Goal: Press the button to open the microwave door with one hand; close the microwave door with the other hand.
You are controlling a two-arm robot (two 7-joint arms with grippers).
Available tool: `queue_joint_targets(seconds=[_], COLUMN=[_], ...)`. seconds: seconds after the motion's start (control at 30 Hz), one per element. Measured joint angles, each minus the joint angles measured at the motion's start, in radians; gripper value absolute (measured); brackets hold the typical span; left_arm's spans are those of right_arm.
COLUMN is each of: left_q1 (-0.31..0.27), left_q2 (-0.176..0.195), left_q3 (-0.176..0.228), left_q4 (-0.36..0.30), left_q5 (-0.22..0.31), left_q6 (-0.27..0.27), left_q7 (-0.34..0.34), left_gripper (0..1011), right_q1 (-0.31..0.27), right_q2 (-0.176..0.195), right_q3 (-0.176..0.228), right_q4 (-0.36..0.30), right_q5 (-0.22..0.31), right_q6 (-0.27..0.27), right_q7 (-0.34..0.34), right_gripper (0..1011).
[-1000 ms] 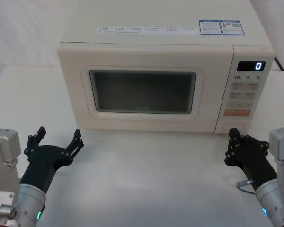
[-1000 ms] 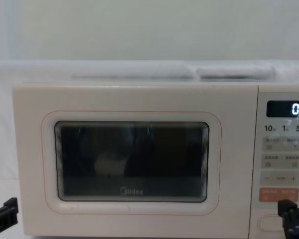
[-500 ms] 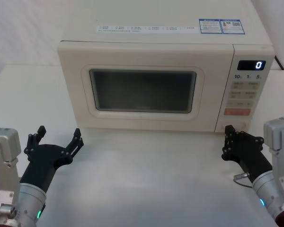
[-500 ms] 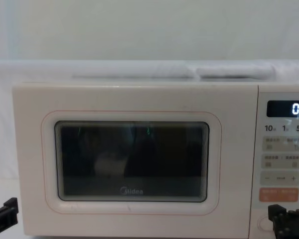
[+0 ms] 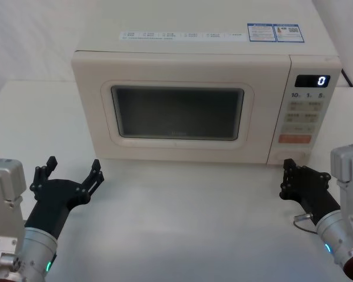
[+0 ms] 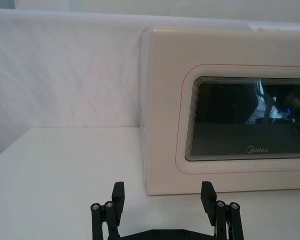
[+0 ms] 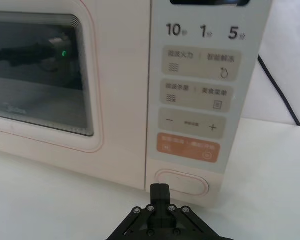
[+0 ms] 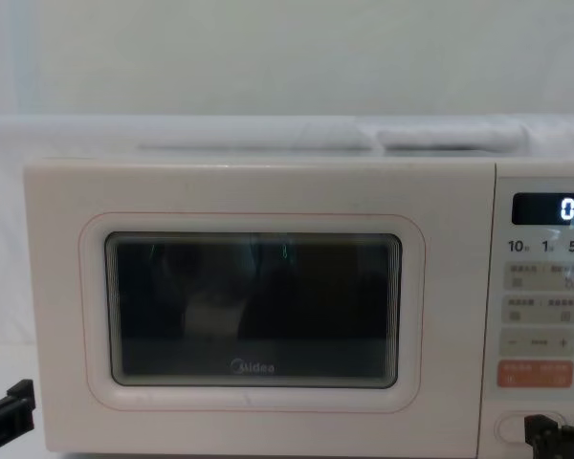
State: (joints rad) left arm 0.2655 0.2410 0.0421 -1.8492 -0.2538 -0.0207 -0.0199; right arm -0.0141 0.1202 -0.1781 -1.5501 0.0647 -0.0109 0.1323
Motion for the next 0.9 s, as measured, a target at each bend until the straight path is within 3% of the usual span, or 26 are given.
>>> queue_joint_targets(seconds=[0.9], left_q1=[0.000], left_q2=[0.000], left_q3=[0.000], left_q4=[0.000], left_q5=[0.000], left_q6=[0.000], left_q7=[0.000], left_gripper=[1001], right_q1=[0.077], right_q2=[-0.021], right_q3=[0.030], right_q4=[0.107], right_q5=[0.032], right_q6=[0.002], right_q7=[0.011], right_gripper=[0])
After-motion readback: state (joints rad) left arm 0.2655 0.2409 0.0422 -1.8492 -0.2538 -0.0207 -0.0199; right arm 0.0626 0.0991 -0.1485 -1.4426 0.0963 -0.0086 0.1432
